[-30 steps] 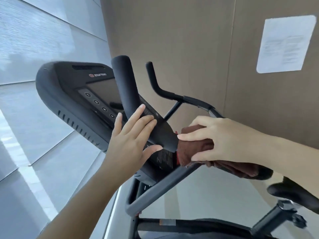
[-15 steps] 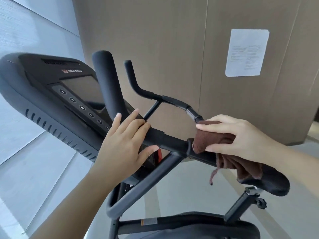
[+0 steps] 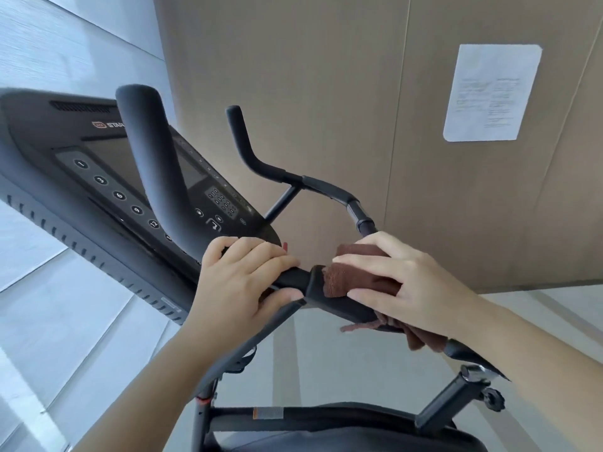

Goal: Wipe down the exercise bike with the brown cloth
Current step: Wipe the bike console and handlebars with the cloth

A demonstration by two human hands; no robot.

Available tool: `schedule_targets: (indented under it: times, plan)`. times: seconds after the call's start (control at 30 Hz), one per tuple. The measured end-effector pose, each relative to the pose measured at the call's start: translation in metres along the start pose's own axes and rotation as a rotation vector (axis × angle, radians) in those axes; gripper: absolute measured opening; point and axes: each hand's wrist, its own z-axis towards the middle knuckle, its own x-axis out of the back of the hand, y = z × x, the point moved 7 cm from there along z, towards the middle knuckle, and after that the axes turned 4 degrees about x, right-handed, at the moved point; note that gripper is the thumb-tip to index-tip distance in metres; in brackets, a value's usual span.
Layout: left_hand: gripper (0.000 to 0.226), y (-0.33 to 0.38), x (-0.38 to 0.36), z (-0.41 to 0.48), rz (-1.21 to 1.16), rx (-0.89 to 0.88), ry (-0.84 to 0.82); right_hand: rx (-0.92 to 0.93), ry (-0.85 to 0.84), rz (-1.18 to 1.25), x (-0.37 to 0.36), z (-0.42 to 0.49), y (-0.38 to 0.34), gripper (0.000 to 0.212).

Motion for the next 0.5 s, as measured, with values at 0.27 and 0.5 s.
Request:
schedule_targets:
  times: [0.27,0.5]
  plan:
    - [0.056,0.004,0.004,0.007,-0.014,0.077,-0.031,-0.034,0.063,0.181,0.021,-0.020,0.045,0.032]
    - [0.060,0.008,0.003,0.008,-0.007,0.137,-0.112,0.199,-0.109,0.191,-0.007,0.027,-0.013,0.035]
